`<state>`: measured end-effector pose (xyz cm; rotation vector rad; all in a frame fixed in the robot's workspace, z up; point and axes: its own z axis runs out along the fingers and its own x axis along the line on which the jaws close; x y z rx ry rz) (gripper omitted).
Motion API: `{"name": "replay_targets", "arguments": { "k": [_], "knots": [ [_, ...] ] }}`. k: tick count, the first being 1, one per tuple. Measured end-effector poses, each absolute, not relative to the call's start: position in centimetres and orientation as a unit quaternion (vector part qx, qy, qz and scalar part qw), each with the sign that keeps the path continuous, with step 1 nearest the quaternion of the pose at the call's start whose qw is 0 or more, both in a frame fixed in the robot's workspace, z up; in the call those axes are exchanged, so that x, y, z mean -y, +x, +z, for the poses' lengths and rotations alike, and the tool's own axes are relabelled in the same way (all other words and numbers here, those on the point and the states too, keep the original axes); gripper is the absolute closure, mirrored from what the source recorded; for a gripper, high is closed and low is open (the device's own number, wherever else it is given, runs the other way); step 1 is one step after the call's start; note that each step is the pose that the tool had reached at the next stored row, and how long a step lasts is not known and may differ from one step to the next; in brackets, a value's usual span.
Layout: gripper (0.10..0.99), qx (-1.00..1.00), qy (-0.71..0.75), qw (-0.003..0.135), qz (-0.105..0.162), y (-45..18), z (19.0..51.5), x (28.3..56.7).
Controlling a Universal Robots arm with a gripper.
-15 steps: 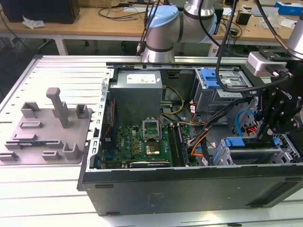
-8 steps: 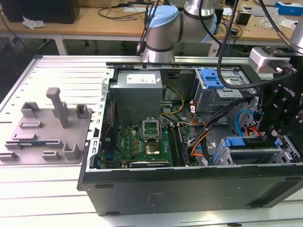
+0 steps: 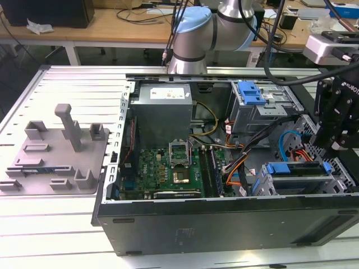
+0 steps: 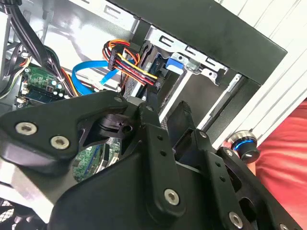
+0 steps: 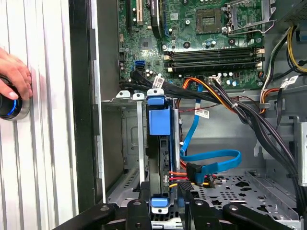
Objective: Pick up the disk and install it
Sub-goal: 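Insert the first disk wire, then insert the second disk wire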
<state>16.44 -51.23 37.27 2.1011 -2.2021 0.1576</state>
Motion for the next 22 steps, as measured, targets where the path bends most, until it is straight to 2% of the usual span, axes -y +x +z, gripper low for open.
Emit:
{"name": "replay_targets", "arguments": {
  "k": [10,13,16,20,22],
  "knots": [
    [0.722,0.722,0.689,0.047,0.052,16.5,37.3,51.2],
    [0.722,0.721,0.688,0.051,0.056,16.5,37.3,50.7],
    [0.722,0.721,0.688,0.06,0.066,16.6,37.4,49.6],
    [0.722,0.718,0.686,0.08,0.084,16.7,37.5,49.1],
    [0.722,0.716,0.685,0.094,0.099,16.7,37.5,48.8]
  ]
}}
